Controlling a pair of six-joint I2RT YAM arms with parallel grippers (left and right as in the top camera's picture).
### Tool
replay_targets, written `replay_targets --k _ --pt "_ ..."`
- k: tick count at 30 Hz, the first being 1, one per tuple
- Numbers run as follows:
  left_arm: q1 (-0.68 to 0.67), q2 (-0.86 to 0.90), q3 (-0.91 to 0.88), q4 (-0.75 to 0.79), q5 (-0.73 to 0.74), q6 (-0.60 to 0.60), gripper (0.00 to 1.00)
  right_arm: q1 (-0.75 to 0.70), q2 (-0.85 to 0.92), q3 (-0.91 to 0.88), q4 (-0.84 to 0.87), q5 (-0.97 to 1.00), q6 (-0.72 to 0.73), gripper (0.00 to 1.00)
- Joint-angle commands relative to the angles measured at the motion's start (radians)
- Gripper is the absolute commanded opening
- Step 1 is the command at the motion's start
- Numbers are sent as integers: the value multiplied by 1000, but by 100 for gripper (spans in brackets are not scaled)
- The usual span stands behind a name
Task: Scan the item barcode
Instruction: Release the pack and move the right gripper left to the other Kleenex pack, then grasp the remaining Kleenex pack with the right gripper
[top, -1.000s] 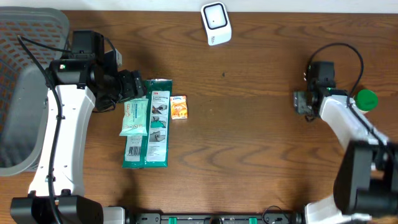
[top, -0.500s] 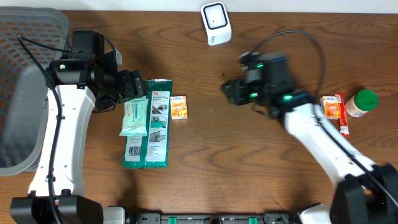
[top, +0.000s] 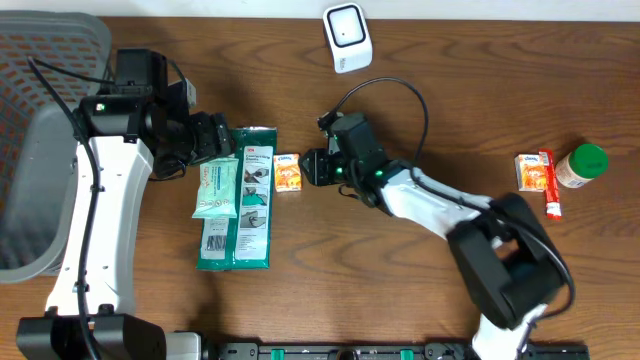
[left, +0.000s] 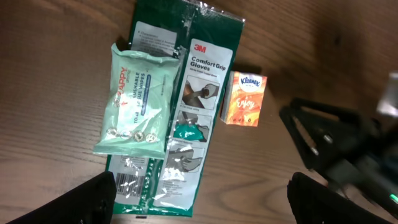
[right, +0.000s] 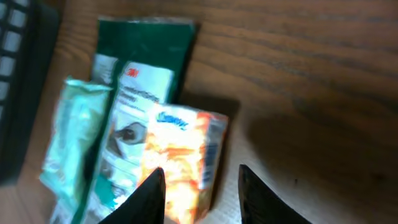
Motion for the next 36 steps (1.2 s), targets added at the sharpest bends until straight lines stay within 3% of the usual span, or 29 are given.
replay_targets --k 1,21,30,32,33,36 --pt "-2 3 -2 0 -14 13 89 21 77 1 43 -4 103 25" --pt "-2 3 -2 0 -14 13 89 36 127 1 162 -117 129 27" --pt "-2 3 -2 0 -14 13 89 85 130 1 80 46 129 32" --pt "-2 3 -2 0 -14 13 89 87 130 1 84 50 129 25" --pt "-2 3 -2 0 -14 13 89 86 129 1 97 49 129 8" --pt "-2 3 -2 0 -14 13 89 69 79 1 99 54 99 1"
